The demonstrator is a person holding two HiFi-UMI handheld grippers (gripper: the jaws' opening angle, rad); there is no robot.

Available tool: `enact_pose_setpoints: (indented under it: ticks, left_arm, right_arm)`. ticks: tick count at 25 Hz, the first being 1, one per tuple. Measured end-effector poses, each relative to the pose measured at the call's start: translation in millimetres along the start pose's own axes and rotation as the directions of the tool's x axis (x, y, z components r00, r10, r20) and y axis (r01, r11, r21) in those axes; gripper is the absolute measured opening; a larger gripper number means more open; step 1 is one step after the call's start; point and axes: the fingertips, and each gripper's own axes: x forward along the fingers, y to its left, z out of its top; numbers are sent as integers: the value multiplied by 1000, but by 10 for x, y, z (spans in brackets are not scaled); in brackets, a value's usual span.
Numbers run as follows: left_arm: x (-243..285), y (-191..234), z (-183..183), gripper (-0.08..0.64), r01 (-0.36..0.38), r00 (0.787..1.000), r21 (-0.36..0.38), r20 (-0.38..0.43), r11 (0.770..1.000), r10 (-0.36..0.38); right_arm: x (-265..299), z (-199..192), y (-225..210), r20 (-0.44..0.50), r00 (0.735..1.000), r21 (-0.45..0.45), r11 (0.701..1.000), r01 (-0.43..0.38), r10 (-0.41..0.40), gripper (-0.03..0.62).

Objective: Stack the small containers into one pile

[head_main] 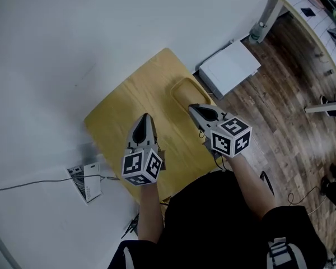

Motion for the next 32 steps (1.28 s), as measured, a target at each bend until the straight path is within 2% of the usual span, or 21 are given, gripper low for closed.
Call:
enact_pose_setpoints:
  ticks: [3,6,12,16,20,22,27,32]
  left_arm:
    - [-345,52,168,14,-55,995,-14,79,998,56]
    - [-694,113,330,14,-116,980,-21,161,993,118]
    - [-1335,288,538,14,-219,938,-38,267,975,221]
    - [-1791,379,604,14,-318,897,-56,306,947,319]
    - [-2159,320,608,14,-418,834,-103,351,903,426]
    - [-2318,271,571,14,-441,819,-98,362,892,445]
    - [-2616,106,569,14,-460,794,-56,420,886,439]
    - [-2745,16,387,14,-473,792,-50,414,880,450]
  right_arm:
    - [-17,174,328,14,998,-107,993,-55,57,6]
    - [-31,306,657,13,994,-204,974,-100,105,6]
    - [-81,431,1414,15,973,-302,929,-215,230,6]
    - [-169,476,1905,26,956,-394,882,-258,291,5]
    - [-317,503,2233,15,935,-495,815,-301,355,6]
    - [-424,417,2335,26,933,-517,803,-295,359,5]
    - [-563,173,2449,25,931,-538,790,-295,365,5]
    - [-696,6,2530,17,925,-556,772,-306,379,5]
